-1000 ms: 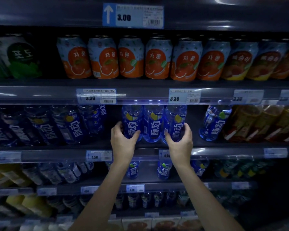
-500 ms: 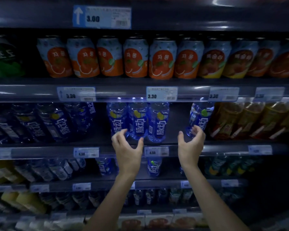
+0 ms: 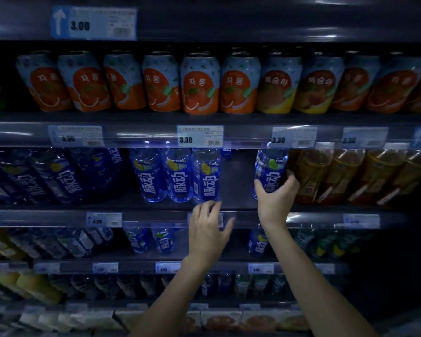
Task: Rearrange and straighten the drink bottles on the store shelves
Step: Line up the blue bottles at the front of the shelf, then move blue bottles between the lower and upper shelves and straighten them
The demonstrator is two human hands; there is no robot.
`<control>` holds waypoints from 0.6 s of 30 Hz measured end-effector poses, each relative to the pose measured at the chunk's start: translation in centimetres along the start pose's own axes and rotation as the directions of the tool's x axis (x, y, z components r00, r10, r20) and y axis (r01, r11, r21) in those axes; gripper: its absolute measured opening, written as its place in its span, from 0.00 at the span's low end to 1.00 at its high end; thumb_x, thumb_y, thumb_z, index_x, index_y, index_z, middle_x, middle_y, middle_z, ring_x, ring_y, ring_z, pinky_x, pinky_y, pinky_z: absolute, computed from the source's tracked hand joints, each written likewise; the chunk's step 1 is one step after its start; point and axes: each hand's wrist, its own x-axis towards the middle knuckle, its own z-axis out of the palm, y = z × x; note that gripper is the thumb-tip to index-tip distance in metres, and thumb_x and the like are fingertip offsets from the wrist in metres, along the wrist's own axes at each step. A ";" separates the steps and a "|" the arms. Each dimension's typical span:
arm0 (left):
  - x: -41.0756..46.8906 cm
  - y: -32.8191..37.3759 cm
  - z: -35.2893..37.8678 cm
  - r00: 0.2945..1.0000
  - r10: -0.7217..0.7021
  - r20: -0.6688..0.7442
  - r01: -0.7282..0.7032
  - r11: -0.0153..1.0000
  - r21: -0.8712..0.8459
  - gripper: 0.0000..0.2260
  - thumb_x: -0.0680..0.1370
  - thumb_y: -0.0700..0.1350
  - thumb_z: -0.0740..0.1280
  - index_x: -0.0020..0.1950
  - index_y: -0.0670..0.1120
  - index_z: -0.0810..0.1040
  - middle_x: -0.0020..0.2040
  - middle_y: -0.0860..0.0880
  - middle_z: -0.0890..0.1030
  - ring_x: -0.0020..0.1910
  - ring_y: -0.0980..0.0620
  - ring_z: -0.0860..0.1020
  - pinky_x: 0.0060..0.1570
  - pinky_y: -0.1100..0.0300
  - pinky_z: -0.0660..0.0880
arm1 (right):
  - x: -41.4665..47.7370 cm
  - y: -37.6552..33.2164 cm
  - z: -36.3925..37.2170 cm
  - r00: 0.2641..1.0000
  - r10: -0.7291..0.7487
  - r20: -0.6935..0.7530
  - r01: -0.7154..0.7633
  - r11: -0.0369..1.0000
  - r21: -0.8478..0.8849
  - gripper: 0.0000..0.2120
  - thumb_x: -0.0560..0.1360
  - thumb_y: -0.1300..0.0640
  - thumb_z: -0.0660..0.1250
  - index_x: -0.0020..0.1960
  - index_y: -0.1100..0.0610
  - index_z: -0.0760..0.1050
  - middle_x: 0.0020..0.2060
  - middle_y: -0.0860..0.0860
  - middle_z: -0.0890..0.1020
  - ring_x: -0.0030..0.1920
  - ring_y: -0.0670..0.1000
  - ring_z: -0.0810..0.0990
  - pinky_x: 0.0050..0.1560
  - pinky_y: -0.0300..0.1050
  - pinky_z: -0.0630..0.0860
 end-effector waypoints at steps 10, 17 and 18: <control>-0.1 0.6 0.4 0.999 0.007 0.038 -0.012 0.988 0.156 0.22 0.75 0.57 0.67 0.62 0.45 0.78 0.59 0.46 0.77 0.60 0.43 0.73 0.58 0.47 0.71 | 1.3 0.0 0.8 1.000 0.021 0.006 -0.020 0.999 -0.039 0.32 0.65 0.55 0.79 0.64 0.63 0.70 0.57 0.58 0.75 0.58 0.57 0.75 0.58 0.45 0.70; -0.1 0.4 0.2 0.999 0.021 0.042 -0.028 0.985 0.168 0.22 0.75 0.59 0.65 0.62 0.45 0.78 0.58 0.47 0.77 0.59 0.45 0.74 0.58 0.47 0.69 | 1.3 0.3 -0.2 1.000 -0.007 -0.014 0.007 1.000 0.003 0.28 0.63 0.55 0.80 0.58 0.62 0.75 0.52 0.56 0.79 0.53 0.54 0.78 0.53 0.39 0.71; -0.1 0.3 0.1 0.999 0.021 0.045 -0.029 0.985 0.168 0.23 0.75 0.59 0.65 0.62 0.46 0.78 0.58 0.47 0.77 0.59 0.45 0.74 0.59 0.47 0.69 | 1.1 0.4 -0.4 1.000 -0.018 -0.021 0.018 1.000 0.012 0.27 0.63 0.54 0.80 0.57 0.62 0.75 0.52 0.56 0.79 0.52 0.53 0.78 0.53 0.39 0.72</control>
